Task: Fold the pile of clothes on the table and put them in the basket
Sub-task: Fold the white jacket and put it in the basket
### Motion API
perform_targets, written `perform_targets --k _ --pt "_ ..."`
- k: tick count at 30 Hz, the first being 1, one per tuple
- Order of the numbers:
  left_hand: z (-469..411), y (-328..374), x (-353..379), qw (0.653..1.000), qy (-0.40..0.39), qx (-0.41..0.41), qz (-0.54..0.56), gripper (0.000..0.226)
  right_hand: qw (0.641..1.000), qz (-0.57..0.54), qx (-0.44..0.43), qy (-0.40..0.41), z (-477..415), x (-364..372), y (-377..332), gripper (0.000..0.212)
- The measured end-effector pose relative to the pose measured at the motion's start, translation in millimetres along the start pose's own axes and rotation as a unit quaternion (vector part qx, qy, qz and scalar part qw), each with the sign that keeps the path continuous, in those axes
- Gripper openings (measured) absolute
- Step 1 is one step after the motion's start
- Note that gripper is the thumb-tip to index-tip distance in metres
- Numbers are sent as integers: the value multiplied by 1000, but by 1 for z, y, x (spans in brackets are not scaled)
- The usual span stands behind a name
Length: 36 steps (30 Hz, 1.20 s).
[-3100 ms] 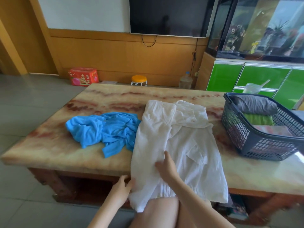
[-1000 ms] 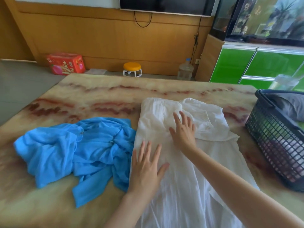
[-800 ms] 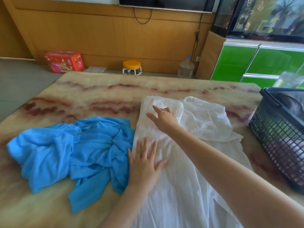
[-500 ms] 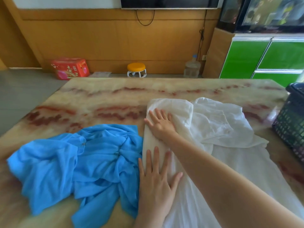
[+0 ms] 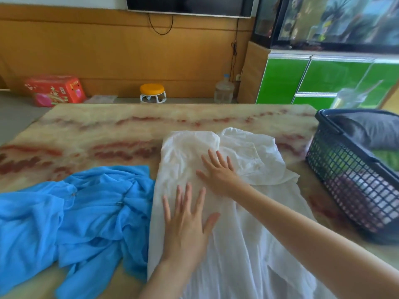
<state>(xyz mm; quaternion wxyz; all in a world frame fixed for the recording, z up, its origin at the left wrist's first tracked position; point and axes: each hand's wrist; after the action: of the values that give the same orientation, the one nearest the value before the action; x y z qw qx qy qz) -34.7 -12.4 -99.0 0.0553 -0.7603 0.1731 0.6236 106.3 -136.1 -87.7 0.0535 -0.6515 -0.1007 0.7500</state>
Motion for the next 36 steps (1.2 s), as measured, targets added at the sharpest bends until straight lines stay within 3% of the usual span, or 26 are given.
perform_targets --k 4,7,11,14,16,21,26,29,33,36 --pt "2 34 20 995 -66 77 9 66 998 -19 -6 -57 4 10 22 60" --pt "5 34 37 994 -61 90 1 65 994 -86 6 -65 -1 -7 34 61" --pt "-14 32 18 996 15 66 55 61 962 -193 154 119 31 -46 100 66" --pt "-38 41 -2 988 90 61 114 44 926 -213 303 79 76 -55 159 62" --pt "-57 54 -16 981 93 58 162 34 919 -184 346 31 105 -50 180 65" --pt "-116 96 -25 971 55 25 232 31 928 -185 323 -4 135 -45 186 36" --pt "-172 144 -15 967 -17 -14 254 34 914 -224 337 -26 141 -43 178 36" --pt "-191 169 0 963 -67 -41 258 51 899 -297 320 -14 144 -39 176 29" --pt "-203 190 25 972 -128 -72 181 82 867 -407 287 -27 148 -41 171 21" --pt "-206 188 35 983 -116 -64 129 61 850 -468 238 -44 151 -44 157 15"
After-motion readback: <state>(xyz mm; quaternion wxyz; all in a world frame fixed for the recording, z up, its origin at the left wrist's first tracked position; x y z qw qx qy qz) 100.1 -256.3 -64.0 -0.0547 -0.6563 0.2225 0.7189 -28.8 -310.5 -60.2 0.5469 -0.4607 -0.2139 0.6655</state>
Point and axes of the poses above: each hand's wrist, its own z-axis away from the middle knuckle, its own x-axis out of the palm, y = z × x, and after that the axes turned 13 degrees about x, right-handed
